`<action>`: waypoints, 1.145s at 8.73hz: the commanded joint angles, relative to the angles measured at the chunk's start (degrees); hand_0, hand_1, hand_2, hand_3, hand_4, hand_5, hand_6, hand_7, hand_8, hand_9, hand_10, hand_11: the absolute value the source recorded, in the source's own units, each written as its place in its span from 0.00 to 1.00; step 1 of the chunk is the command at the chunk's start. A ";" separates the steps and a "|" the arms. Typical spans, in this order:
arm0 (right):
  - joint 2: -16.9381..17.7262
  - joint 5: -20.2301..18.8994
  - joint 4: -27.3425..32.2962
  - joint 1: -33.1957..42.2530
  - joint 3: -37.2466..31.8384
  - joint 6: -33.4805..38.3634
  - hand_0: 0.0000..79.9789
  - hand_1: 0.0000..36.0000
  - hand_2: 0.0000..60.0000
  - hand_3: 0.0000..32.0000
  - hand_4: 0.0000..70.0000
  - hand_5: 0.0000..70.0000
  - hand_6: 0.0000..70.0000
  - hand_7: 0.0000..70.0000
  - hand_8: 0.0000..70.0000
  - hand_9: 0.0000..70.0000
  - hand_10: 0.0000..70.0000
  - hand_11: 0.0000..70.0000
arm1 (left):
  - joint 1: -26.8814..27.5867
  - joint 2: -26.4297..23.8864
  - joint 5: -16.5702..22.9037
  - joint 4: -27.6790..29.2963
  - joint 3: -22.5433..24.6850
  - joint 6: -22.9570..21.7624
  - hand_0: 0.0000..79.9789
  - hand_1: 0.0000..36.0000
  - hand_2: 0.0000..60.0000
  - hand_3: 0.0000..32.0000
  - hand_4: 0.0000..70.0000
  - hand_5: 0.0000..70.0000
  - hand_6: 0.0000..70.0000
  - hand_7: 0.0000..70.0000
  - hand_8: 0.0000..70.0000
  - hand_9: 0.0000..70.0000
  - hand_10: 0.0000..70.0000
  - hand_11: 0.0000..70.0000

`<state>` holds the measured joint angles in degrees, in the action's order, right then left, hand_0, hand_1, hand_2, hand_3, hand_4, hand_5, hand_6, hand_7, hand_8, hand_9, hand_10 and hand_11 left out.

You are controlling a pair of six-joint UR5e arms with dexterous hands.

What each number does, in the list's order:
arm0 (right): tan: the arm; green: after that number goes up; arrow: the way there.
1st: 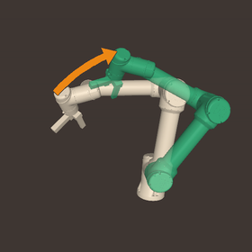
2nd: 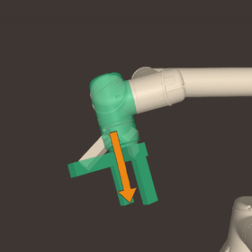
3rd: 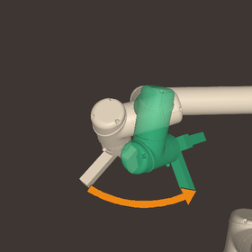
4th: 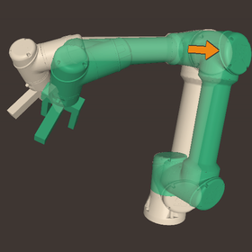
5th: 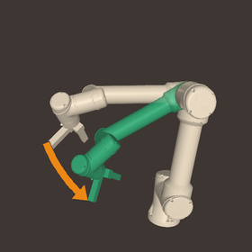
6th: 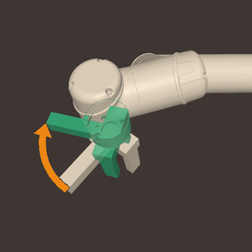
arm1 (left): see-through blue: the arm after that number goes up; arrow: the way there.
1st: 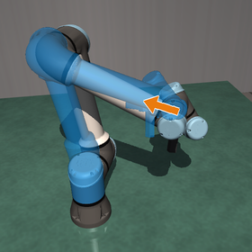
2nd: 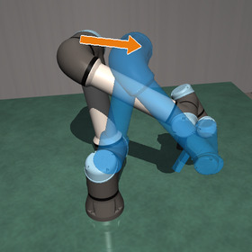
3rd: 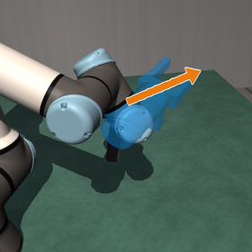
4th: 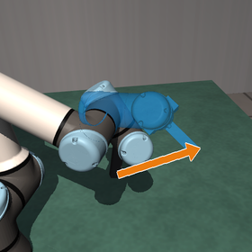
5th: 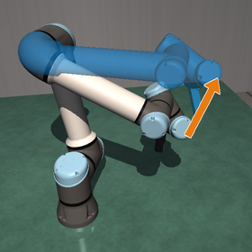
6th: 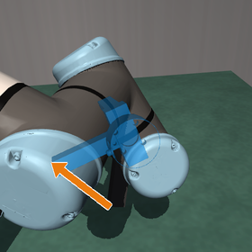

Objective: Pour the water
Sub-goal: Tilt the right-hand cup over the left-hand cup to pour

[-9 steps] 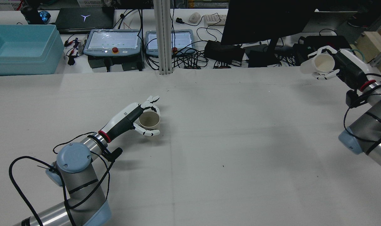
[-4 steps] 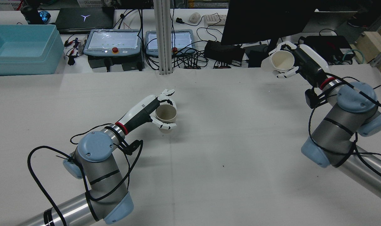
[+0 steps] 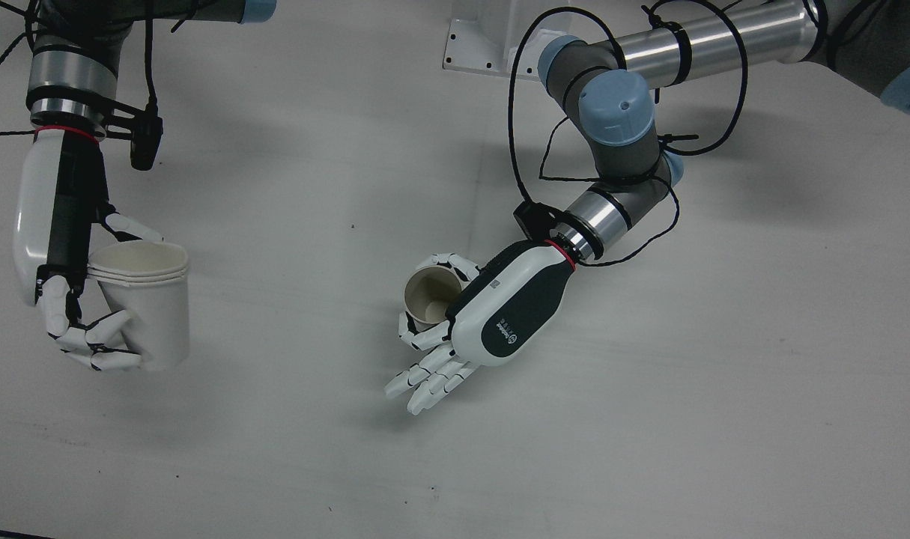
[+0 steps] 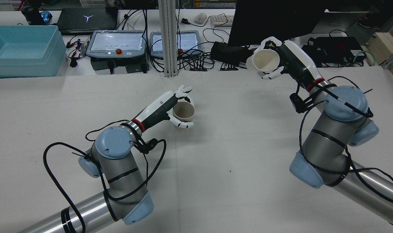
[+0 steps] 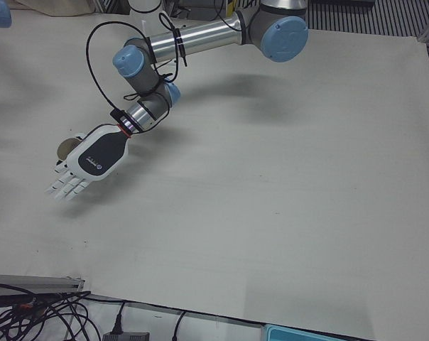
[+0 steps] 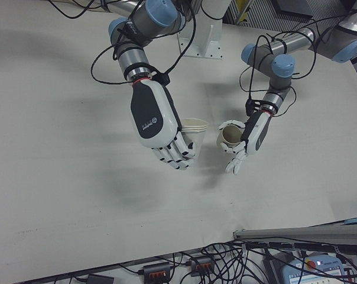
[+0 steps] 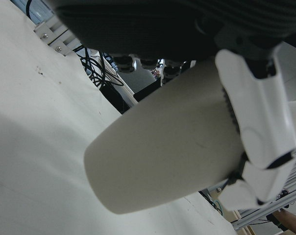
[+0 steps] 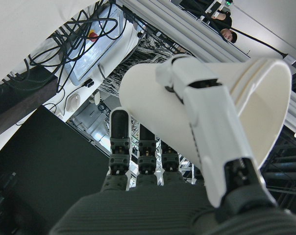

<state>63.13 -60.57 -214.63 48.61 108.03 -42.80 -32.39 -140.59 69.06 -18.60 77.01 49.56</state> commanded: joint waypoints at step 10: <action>-6.44 21.89 -0.61 -14.33 0.16 -29.01 1.00 1.00 0.92 0.00 0.12 1.00 0.32 0.54 0.29 0.43 0.40 0.65 | 0.75 -1.71 0.11 0.23 -0.37 -0.08 0.59 1.00 1.00 0.00 0.48 0.72 0.13 0.11 0.03 0.02 0.03 0.08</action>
<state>56.69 -41.31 -215.51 35.37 108.29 -69.33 -32.03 -142.29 69.17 -18.38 76.49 49.62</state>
